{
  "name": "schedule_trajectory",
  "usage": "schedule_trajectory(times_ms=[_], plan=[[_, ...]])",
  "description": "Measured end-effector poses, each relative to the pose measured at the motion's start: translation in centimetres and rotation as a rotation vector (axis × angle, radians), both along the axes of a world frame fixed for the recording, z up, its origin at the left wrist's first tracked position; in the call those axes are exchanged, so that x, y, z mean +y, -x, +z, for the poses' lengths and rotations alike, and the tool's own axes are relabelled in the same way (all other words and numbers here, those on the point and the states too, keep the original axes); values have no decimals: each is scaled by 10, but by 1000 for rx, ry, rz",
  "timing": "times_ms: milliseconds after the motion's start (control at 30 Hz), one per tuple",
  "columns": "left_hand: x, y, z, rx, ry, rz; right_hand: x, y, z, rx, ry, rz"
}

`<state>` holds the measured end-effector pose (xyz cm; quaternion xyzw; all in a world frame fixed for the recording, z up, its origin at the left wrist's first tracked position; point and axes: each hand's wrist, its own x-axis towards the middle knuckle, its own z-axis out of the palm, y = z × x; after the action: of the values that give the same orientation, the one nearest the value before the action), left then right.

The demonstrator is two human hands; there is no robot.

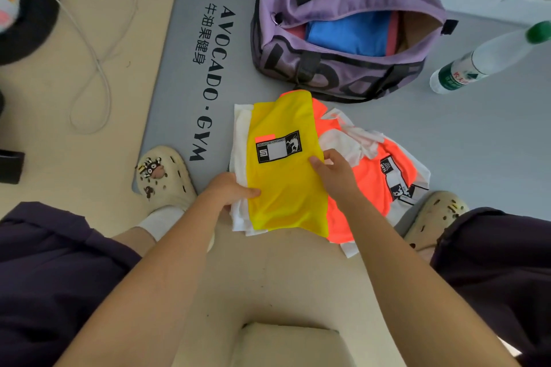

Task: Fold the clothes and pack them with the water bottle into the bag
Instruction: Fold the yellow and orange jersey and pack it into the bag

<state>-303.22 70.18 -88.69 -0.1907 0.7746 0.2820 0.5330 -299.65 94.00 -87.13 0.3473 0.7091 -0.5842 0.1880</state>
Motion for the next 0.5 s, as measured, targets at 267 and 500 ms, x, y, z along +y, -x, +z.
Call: schedule_trajectory(times_ms=[267, 500], plan=[[98, 53, 42, 967, -20, -511, 29, -2, -1, -139, 56, 107], [174, 64, 40, 492, -136, -1339, 71, -5, 5, -218, 144, 554]])
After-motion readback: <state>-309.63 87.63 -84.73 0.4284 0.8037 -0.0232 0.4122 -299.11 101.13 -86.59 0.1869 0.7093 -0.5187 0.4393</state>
